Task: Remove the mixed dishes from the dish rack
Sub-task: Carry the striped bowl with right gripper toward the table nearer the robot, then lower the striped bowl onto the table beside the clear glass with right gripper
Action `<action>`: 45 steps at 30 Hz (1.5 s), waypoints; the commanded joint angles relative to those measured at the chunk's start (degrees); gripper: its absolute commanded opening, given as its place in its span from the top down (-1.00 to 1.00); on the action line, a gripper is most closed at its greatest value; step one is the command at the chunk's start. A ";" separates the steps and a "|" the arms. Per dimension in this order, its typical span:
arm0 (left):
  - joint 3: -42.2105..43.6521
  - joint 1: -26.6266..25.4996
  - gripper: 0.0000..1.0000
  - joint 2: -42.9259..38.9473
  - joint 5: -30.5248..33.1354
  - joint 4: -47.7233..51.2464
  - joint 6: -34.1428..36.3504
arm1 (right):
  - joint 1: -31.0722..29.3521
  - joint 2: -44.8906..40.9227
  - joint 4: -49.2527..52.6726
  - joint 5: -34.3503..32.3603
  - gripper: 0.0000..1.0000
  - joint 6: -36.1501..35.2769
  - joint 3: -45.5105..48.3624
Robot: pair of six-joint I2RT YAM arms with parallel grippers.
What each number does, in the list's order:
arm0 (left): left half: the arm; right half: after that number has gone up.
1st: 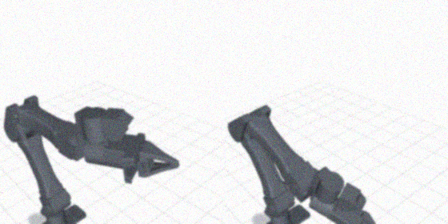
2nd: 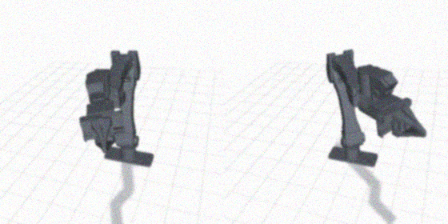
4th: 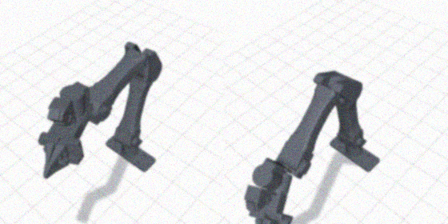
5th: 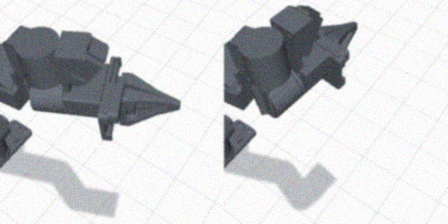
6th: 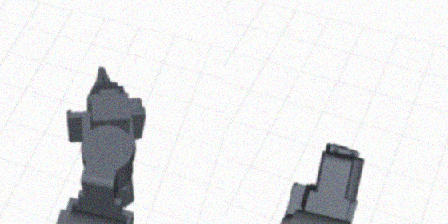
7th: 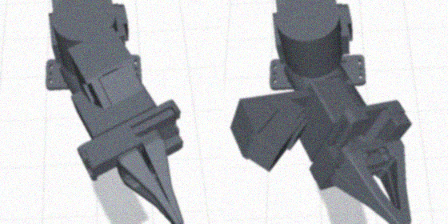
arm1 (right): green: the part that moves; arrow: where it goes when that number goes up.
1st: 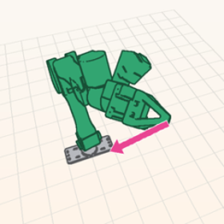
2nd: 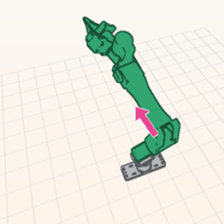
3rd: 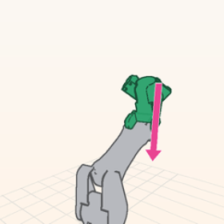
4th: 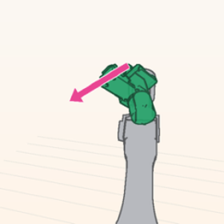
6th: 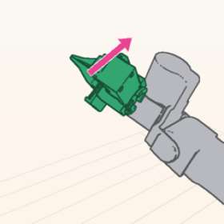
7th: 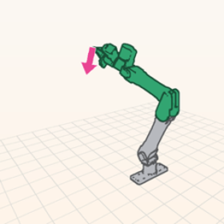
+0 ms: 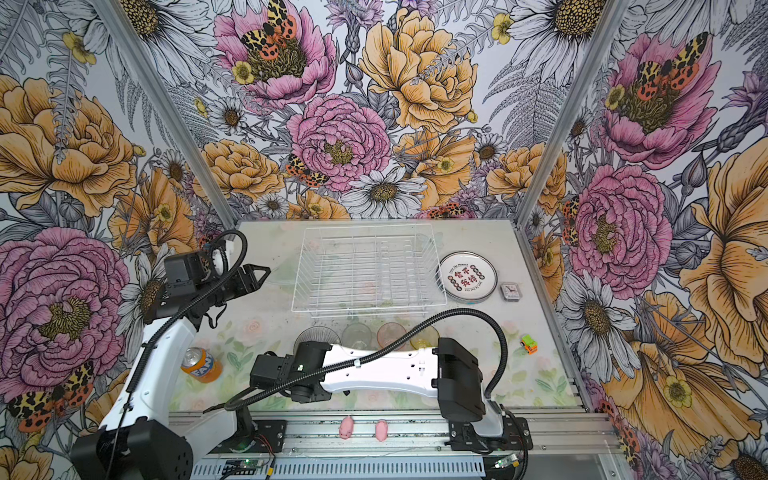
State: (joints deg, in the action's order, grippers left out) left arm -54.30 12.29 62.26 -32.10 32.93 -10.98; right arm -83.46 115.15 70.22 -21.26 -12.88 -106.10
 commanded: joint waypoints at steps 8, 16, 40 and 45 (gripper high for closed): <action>0.47 1.03 -0.37 1.68 -2.37 -3.26 -0.61 | -0.22 3.36 2.13 -0.59 1.00 -7.55 -2.94; 0.47 1.06 -0.37 3.25 -2.03 -4.05 -0.54 | 2.18 6.34 1.30 1.91 1.00 -10.40 -3.45; -1.92 1.10 -0.36 6.83 -1.67 -5.29 -1.14 | 9.62 14.69 -1.88 6.51 1.00 -14.97 -10.08; -2.54 1.12 -0.37 6.82 -1.74 -5.32 -1.19 | 10.31 15.79 -1.93 6.40 1.00 -15.61 -10.70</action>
State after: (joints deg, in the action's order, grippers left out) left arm -54.81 12.67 69.06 -32.91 29.54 -11.99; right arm -73.76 130.39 69.56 -14.52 -27.35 -114.21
